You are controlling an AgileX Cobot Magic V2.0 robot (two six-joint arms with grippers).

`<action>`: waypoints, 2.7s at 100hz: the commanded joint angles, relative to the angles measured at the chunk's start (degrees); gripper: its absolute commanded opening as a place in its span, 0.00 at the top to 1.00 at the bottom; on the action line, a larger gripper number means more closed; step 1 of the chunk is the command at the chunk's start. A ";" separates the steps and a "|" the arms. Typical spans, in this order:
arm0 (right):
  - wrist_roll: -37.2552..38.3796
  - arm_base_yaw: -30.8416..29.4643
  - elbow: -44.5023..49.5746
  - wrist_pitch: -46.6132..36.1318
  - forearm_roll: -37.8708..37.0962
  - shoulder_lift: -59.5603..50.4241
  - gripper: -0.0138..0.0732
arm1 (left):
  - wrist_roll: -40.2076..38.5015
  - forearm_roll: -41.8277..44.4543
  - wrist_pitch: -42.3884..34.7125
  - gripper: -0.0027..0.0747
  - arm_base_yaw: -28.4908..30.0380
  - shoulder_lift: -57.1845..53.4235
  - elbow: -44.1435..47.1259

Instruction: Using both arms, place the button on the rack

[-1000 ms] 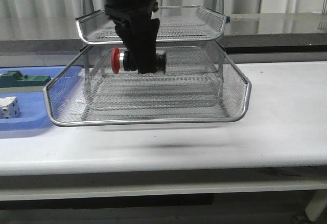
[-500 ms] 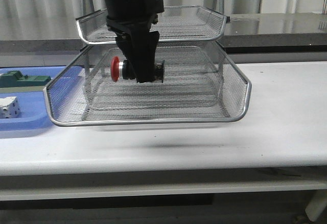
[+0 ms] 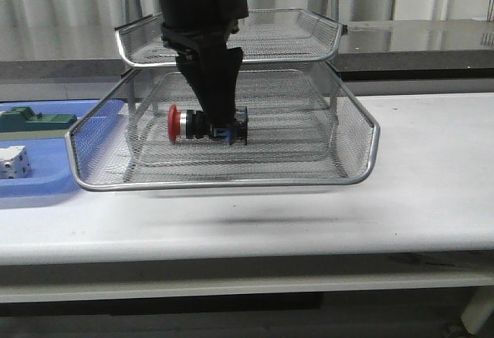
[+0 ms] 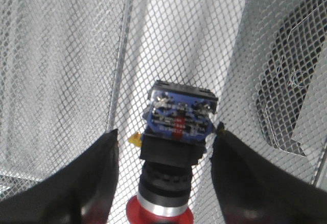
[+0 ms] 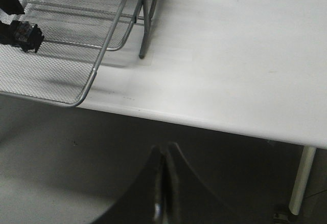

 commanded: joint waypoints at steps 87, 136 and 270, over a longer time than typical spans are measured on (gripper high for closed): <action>-0.09 0.02 -1.80 -3.34 -0.24 0.23 0.92 | -20.01 -1.62 1.22 0.49 15.15 -29.07 1.74; -0.09 0.02 -1.80 -3.34 -0.24 0.23 0.92 | -25.20 -1.74 -26.67 0.49 25.21 -58.93 37.84; -0.09 0.02 -1.80 -3.34 -0.24 0.23 0.92 | -27.36 -8.70 -61.80 0.51 27.68 -116.56 93.34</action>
